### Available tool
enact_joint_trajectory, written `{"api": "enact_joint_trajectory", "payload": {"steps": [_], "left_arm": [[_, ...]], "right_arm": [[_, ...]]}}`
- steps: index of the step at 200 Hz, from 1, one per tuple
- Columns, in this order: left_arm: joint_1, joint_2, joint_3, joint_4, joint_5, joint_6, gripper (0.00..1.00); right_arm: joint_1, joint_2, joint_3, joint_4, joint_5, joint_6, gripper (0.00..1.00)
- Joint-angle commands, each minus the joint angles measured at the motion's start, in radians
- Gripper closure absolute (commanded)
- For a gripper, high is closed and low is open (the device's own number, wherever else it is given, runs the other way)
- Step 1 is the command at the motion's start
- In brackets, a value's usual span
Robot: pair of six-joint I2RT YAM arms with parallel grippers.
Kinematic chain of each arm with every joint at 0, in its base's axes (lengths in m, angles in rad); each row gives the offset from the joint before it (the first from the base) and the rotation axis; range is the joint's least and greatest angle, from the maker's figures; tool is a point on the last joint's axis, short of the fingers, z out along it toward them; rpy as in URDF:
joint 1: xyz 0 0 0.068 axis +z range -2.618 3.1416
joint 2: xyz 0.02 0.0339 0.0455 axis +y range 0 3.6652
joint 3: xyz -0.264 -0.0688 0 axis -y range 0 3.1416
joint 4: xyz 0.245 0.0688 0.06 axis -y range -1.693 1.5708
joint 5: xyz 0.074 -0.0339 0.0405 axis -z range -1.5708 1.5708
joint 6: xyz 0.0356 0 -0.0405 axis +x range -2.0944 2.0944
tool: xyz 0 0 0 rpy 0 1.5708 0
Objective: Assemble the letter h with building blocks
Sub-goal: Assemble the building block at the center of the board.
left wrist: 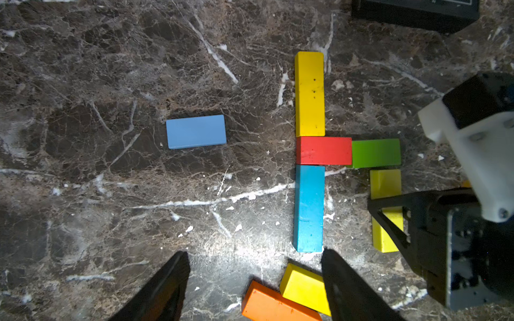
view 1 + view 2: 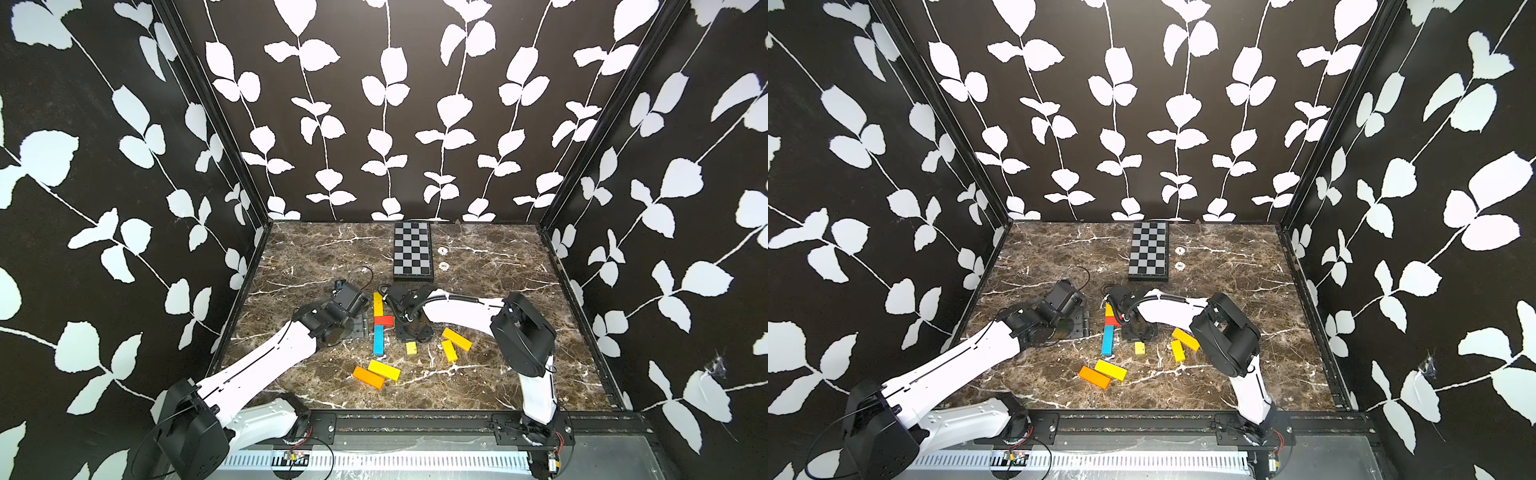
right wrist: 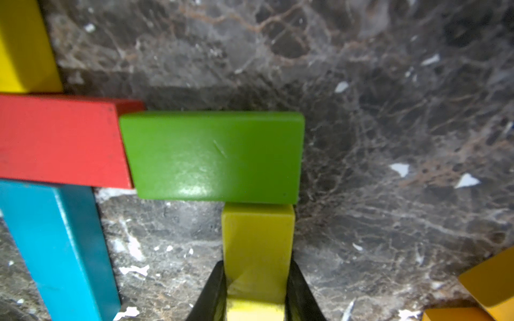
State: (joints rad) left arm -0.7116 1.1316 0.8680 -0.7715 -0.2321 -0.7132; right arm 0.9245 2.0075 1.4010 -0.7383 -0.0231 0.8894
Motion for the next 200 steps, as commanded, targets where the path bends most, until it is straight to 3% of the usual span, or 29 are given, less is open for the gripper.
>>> {"api": "enact_joint_trajectory", "payload": {"steps": [1,24,55,94,172,200], "left_arm": [[0.004,0.001,-0.012,0.008,0.005,0.011,0.23],[0.004,0.003,-0.008,0.006,0.004,0.011,0.23],[0.004,0.004,-0.003,0.008,0.005,0.013,0.23],[0.004,0.013,-0.003,0.010,0.009,0.012,0.23],[0.004,-0.005,0.012,-0.001,0.008,0.017,0.23],[0.004,-0.016,0.025,-0.009,-0.001,0.018,0.23]], "right_arm": [[-0.006,0.038,0.000,0.019,-0.004,0.025,0.66],[-0.006,0.033,-0.002,0.020,-0.001,0.033,0.64],[-0.006,0.037,0.000,0.017,0.007,0.042,0.72],[-0.009,0.045,0.005,0.014,0.012,0.052,0.73],[-0.008,-0.087,-0.004,-0.005,0.047,-0.004,0.39],[-0.042,-0.124,0.027,-0.011,0.055,-0.065,0.34]]}}
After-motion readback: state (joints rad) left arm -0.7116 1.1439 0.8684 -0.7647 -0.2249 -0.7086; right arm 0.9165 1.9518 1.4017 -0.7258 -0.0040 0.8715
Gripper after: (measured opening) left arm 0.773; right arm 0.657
